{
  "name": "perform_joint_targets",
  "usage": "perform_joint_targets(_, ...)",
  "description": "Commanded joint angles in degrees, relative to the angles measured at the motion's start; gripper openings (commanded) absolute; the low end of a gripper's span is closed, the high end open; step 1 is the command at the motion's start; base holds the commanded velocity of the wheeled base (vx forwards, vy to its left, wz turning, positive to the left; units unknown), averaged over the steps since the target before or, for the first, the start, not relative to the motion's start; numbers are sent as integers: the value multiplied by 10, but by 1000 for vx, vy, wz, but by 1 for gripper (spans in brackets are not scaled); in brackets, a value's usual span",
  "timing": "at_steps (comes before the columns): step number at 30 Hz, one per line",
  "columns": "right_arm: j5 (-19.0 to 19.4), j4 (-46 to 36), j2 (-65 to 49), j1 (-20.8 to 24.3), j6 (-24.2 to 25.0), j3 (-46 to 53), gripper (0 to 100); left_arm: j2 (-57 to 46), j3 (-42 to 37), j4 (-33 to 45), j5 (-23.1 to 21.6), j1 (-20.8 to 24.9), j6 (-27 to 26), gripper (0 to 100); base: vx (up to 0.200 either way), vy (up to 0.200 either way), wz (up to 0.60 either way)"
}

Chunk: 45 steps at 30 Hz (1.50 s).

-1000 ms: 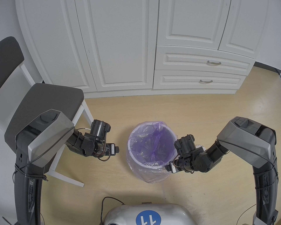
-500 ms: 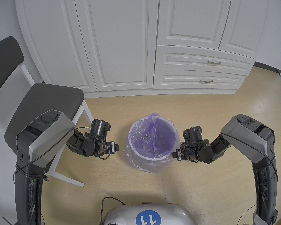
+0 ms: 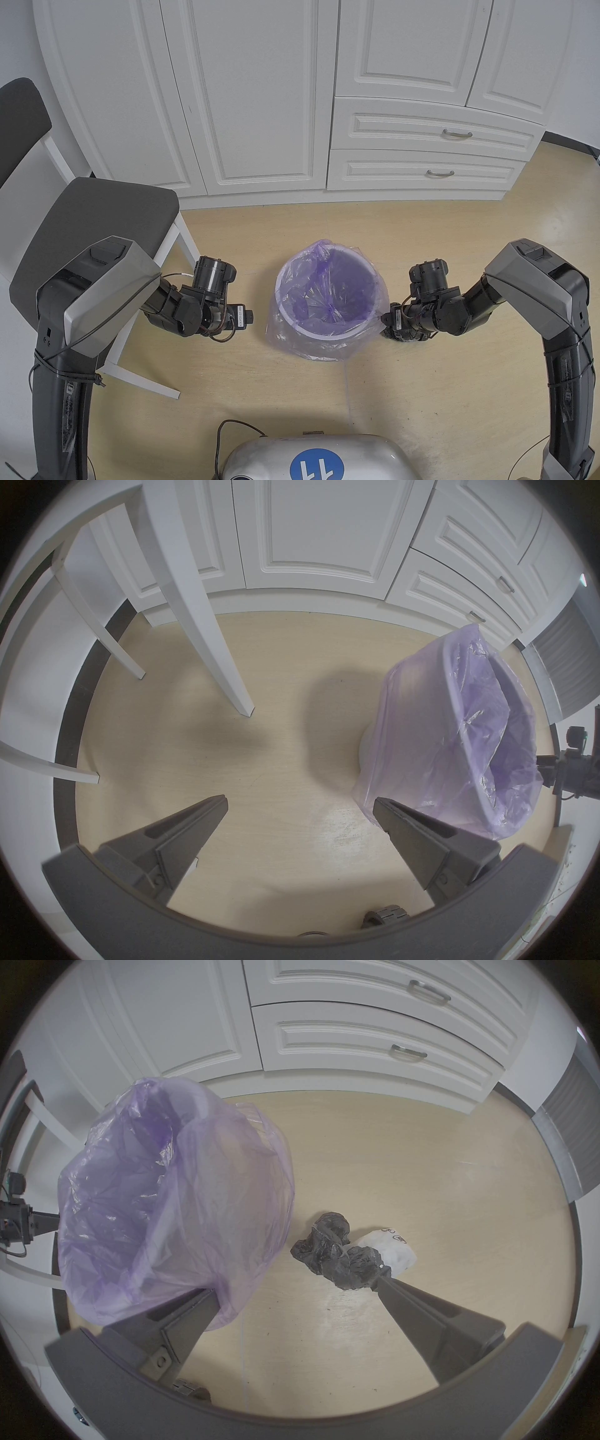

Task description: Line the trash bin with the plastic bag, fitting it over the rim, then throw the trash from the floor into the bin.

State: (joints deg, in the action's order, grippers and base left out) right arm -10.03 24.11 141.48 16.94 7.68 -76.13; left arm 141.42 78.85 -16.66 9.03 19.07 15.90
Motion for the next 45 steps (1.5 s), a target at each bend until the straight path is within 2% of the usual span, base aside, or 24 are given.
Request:
perform_joint_targets(1, 12, -3, -2, -14, 0, -2, 100, 0, 0, 0, 0, 0, 0, 100, 0, 0, 0)
perform_joint_targets(2, 54, -6, 0, -35, 1, -13, 100, 0, 0, 0, 0, 0, 0, 100, 0, 0, 0)
perform_joint_targets(6, 110, -10, 3, -54, 5, -19, 100, 0, 0, -1, 0, 0, 0, 100, 0, 0, 0)
perform_joint_targets(10, 128, -14, 13, -60, 18, -36, 100, 0, 0, -1, 0, 0, 0, 100, 0, 0, 0)
perform_joint_targets(12, 160, -25, 16, -59, 60, -47, 100, 0, -1, -1, 0, -1, 0, 100, 0, 0, 0)
perform_joint_targets(14, 183, -31, 15, -57, 81, -50, 100, 0, 0, -1, 0, -1, 0, 100, 0, 0, 0)
perform_joint_targets(15, 212, -40, 9, -58, 105, -53, 100, 0, -1, -1, 0, -1, 0, 100, 0, 0, 0)
perform_joint_targets(20, 238, -48, -8, -64, 131, -60, 100, 1, 0, -1, 0, -2, 0, 100, 0, 0, 0)
perform_joint_targets(28, 235, -47, -1, -75, 124, -65, 100, 1, -1, -1, 0, -2, 0, 100, 0, 0, 0)
perform_joint_targets(32, 230, -47, 21, -76, 94, -65, 100, 2, -1, -1, 0, -2, 0, 100, 0, 0, 0)
perform_joint_targets(40, 223, -46, 51, -75, 92, -81, 100, 1, -1, -1, 0, -3, 0, 100, 0, 0, 0)
perform_joint_targets(42, 215, -46, 62, -71, 93, -88, 100, 2, -1, -1, 1, -3, 0, 100, 0, 0, 0)
perform_joint_targets(45, 164, -46, 93, -59, 97, -117, 100, 1, -2, -2, 1, -3, 0, 100, 0, 0, 0)
